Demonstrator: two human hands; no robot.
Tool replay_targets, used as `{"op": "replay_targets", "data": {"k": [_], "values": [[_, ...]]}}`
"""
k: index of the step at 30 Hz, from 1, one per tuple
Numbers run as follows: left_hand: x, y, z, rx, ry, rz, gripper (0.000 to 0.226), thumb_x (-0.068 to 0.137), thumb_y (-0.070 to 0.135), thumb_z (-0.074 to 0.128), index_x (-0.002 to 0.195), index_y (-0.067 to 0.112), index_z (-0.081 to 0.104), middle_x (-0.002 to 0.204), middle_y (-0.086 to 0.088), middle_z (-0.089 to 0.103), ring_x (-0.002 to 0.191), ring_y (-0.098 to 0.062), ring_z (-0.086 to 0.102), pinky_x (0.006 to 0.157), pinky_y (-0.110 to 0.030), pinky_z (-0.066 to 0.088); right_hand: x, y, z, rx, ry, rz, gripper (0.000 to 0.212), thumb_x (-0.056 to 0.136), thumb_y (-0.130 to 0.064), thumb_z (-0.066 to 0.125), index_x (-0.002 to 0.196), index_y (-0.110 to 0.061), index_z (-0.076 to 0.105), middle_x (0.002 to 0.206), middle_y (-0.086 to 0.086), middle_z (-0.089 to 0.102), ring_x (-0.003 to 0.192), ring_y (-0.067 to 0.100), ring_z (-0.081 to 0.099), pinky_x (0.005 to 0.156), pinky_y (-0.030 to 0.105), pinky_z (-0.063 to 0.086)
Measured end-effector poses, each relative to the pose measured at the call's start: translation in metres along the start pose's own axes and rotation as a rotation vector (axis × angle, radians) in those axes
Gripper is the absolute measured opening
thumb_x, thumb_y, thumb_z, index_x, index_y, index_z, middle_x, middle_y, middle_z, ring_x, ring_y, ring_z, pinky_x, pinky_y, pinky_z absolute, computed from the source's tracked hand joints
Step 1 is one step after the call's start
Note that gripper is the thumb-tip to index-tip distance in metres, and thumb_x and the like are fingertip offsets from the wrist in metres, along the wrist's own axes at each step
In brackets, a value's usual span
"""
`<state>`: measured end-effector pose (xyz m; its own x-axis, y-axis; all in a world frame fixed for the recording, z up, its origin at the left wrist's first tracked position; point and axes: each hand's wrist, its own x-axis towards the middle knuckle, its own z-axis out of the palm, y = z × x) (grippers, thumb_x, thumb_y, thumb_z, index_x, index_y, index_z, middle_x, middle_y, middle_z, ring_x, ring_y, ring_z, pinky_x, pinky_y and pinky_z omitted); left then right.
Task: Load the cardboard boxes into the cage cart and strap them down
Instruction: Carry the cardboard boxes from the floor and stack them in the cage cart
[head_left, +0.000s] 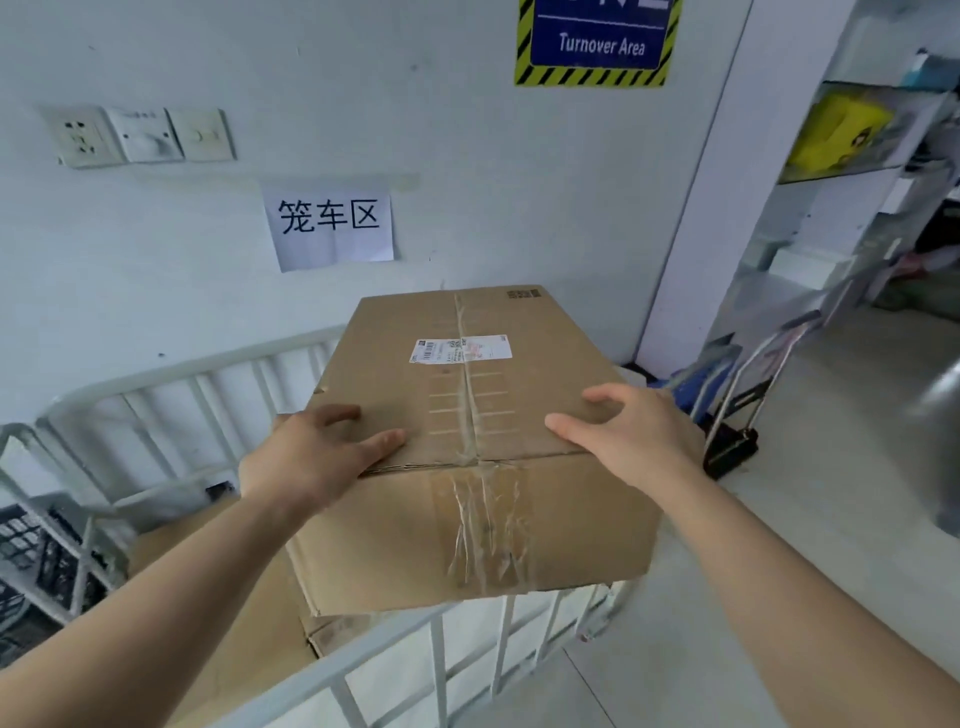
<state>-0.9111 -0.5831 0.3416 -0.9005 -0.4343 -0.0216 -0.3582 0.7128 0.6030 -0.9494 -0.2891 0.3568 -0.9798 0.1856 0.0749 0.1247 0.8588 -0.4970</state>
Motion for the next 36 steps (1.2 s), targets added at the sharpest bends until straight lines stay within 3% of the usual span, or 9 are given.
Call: {"op": "replay_targets", "data": {"k": [3, 6, 9, 16, 21, 24, 29, 36], "values": [[0.044, -0.003, 0.019, 0.03, -0.003, -0.044, 0.07, 0.049, 0.091, 0.055, 0.108, 0.053, 0.057, 0.122, 0.01, 0.057, 0.079, -0.013, 0.06, 0.076, -0.029, 0.05, 0.047, -0.008, 0.027, -0.013, -0.063, -0.027, 0.074, 0.05, -0.089, 0.05, 0.11, -0.047, 0.058, 0.122, -0.003, 0.052, 0.101, 0.019, 0.055, 0.071, 0.03, 0.038], [0.089, -0.007, 0.039, 0.022, -0.03, -0.071, 0.069, 0.05, 0.089, 0.057, 0.108, 0.051, 0.058, 0.123, 0.011, 0.058, 0.085, -0.014, 0.061, 0.078, -0.03, 0.05, 0.092, -0.017, 0.052, -0.017, -0.104, -0.03, 0.074, 0.052, -0.088, 0.052, 0.111, -0.045, 0.059, 0.121, -0.005, 0.055, 0.088, 0.014, 0.05, 0.053, 0.023, 0.027], [0.132, -0.005, 0.059, 0.027, -0.07, -0.097, 0.07, 0.049, 0.089, 0.057, 0.108, 0.051, 0.058, 0.123, 0.011, 0.058, 0.081, -0.012, 0.059, 0.075, -0.029, 0.049, 0.134, -0.022, 0.073, -0.03, -0.132, -0.011, 0.072, 0.053, -0.087, 0.055, 0.111, -0.043, 0.059, 0.12, -0.007, 0.055, 0.08, 0.011, 0.044, 0.049, 0.021, 0.022], [0.209, 0.011, 0.12, 0.031, -0.139, -0.149, 0.077, 0.049, 0.087, 0.057, 0.115, 0.048, 0.058, 0.121, 0.011, 0.058, 0.07, -0.005, 0.054, 0.058, -0.023, 0.04, 0.224, -0.002, 0.123, -0.103, -0.197, 0.027, 0.077, 0.049, -0.091, 0.049, 0.113, -0.048, 0.057, 0.117, -0.006, 0.053, 0.079, 0.012, 0.049, 0.049, 0.021, 0.026], [0.247, 0.014, 0.19, 0.068, -0.157, -0.252, 0.078, 0.05, 0.088, 0.056, 0.117, 0.049, 0.057, 0.12, 0.007, 0.057, 0.068, -0.005, 0.053, 0.058, -0.023, 0.041, 0.295, 0.032, 0.173, -0.148, -0.283, 0.001, 0.081, 0.047, -0.092, 0.047, 0.115, -0.049, 0.055, 0.115, -0.003, 0.05, 0.078, 0.013, 0.046, 0.05, 0.024, 0.026], [0.265, 0.012, 0.24, 0.069, -0.177, -0.345, 0.08, 0.049, 0.09, 0.053, 0.119, 0.049, 0.055, 0.117, 0.008, 0.058, 0.069, -0.006, 0.059, 0.06, -0.023, 0.047, 0.342, 0.056, 0.208, -0.19, -0.37, -0.023, 0.082, 0.047, -0.092, 0.047, 0.116, -0.05, 0.054, 0.106, -0.006, 0.044, 0.08, 0.014, 0.047, 0.056, 0.027, 0.034], [0.289, 0.006, 0.322, 0.053, -0.198, -0.475, 0.078, 0.053, 0.087, 0.056, 0.12, 0.048, 0.055, 0.123, 0.003, 0.053, 0.064, -0.001, 0.052, 0.051, -0.02, 0.039, 0.406, 0.094, 0.267, -0.273, -0.474, -0.062, 0.085, 0.044, -0.093, 0.044, 0.116, -0.049, 0.054, 0.101, -0.007, 0.04, 0.079, 0.014, 0.046, 0.063, 0.029, 0.038], [0.312, -0.024, 0.42, 0.048, -0.226, -0.6, 0.079, 0.055, 0.086, 0.057, 0.123, 0.047, 0.053, 0.119, 0.004, 0.053, 0.068, -0.006, 0.057, 0.066, -0.026, 0.051, 0.462, 0.139, 0.352, -0.304, -0.577, -0.106, 0.082, 0.046, -0.092, 0.047, 0.116, -0.048, 0.055, 0.109, -0.005, 0.045, 0.081, 0.015, 0.052, 0.062, 0.029, 0.039]]}}
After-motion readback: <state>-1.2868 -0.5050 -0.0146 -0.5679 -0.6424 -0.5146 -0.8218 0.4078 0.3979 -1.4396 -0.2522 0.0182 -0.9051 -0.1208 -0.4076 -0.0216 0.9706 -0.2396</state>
